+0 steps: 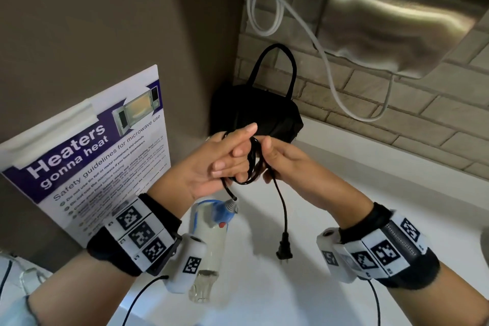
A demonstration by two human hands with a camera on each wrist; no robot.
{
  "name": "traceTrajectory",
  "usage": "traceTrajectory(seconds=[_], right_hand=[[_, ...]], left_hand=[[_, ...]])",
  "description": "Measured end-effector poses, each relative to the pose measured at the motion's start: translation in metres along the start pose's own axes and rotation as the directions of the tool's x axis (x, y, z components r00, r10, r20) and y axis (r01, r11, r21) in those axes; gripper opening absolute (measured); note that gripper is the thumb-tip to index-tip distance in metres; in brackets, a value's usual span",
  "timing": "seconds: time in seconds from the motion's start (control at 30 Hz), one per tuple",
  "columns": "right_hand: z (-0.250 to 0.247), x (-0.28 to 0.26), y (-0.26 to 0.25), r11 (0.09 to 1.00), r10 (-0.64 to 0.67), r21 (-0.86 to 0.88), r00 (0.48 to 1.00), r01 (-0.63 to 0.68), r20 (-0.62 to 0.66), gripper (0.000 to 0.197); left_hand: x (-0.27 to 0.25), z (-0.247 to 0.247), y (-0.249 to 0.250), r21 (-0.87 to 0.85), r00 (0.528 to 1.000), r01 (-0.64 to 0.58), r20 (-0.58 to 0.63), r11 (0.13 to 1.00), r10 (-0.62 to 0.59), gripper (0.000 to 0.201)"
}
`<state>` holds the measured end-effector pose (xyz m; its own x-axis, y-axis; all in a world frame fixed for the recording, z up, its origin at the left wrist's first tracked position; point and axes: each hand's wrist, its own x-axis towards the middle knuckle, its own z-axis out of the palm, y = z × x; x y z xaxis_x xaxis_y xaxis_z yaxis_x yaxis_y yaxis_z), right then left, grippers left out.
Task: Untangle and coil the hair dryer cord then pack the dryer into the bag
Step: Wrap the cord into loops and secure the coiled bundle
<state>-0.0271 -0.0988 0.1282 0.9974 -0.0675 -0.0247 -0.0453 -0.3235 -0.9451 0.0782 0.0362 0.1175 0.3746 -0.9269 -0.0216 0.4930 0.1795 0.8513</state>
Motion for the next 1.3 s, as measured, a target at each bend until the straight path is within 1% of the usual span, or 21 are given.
traceTrajectory(seconds=[0.1, 0.2, 0.33, 0.4, 0.57, 0.63, 0.77, 0.83, 0.93, 1.0, 1.03, 1.1, 1.17, 1.2, 1.3], right_hand=[[0.000, 0.005, -0.006, 0.999, -0.043, -0.033, 0.999, 0.043, -0.019, 0.052], [-0.001, 0.007, -0.009, 0.993, -0.042, -0.112, 0.997, 0.035, -0.063, 0.042], [-0.001, 0.009, -0.010, 0.982, -0.037, -0.191, 0.994, 0.017, -0.099, 0.043], [0.000, 0.009, -0.011, 0.978, -0.024, -0.209, 0.994, 0.002, -0.103, 0.045], [0.005, 0.007, -0.010, 0.950, -0.033, -0.311, 0.991, -0.010, -0.133, 0.049], [0.006, 0.007, -0.010, 0.967, -0.023, -0.253, 0.990, -0.014, -0.142, 0.047], [0.005, 0.004, -0.007, 0.995, 0.100, 0.007, 0.988, -0.100, -0.118, 0.043], [0.006, 0.004, -0.004, 0.979, 0.132, 0.162, 0.989, -0.120, -0.069, 0.035], [0.008, 0.004, -0.006, 0.931, 0.155, 0.334, 0.988, -0.151, 0.015, 0.021], [0.008, 0.003, -0.011, 0.902, 0.159, 0.395, 0.984, -0.176, 0.074, 0.022], [0.008, 0.002, -0.013, 0.893, 0.163, 0.407, 0.981, -0.192, 0.104, 0.024], [0.004, 0.003, -0.017, 0.904, 0.176, 0.367, 0.973, -0.221, 0.152, 0.030], [0.001, 0.003, -0.019, 0.926, 0.185, 0.298, 0.965, -0.234, 0.184, 0.033], [0.001, 0.003, -0.020, 0.926, 0.189, 0.291, 0.964, -0.239, 0.187, 0.034], [0.002, 0.001, -0.021, 0.898, 0.186, 0.381, 0.975, -0.219, 0.124, 0.038]], left_hand=[[-0.001, -0.001, -0.001, 0.009, 0.999, 0.000, 0.037, 1.000, -0.001, 0.047], [-0.003, 0.001, -0.002, 0.110, 0.999, -0.015, 0.035, 0.994, 0.011, 0.049], [-0.001, 0.009, -0.004, 0.140, 0.998, -0.031, -0.042, 0.990, 0.037, 0.050], [0.000, 0.011, -0.006, 0.158, 0.995, -0.051, -0.073, 0.986, 0.063, 0.047], [0.000, 0.010, -0.011, 0.279, 0.974, -0.099, -0.171, 0.955, 0.151, 0.044], [0.000, 0.009, -0.010, 0.306, 0.957, -0.099, -0.232, 0.947, 0.175, 0.045], [0.001, 0.006, -0.010, 0.374, 0.940, -0.063, -0.289, 0.925, 0.181, 0.051], [0.002, 0.006, -0.012, 0.399, 0.916, -0.034, -0.355, 0.916, 0.189, 0.055], [0.005, 0.007, -0.014, 0.429, 0.856, -0.016, -0.460, 0.903, 0.234, 0.056], [0.006, 0.006, -0.016, 0.463, 0.831, -0.021, -0.485, 0.886, 0.273, 0.055], [0.006, 0.005, -0.016, 0.471, 0.825, -0.027, -0.487, 0.882, 0.285, 0.054], [0.007, 0.005, -0.018, 0.462, 0.834, -0.036, -0.474, 0.886, 0.281, 0.053], [0.006, 0.006, -0.019, 0.439, 0.857, -0.031, -0.451, 0.898, 0.250, 0.053], [0.005, 0.005, -0.019, 0.425, 0.870, -0.034, -0.432, 0.905, 0.236, 0.054], [0.001, 0.002, -0.016, 0.369, 0.933, -0.074, -0.302, 0.927, 0.194, 0.057]])
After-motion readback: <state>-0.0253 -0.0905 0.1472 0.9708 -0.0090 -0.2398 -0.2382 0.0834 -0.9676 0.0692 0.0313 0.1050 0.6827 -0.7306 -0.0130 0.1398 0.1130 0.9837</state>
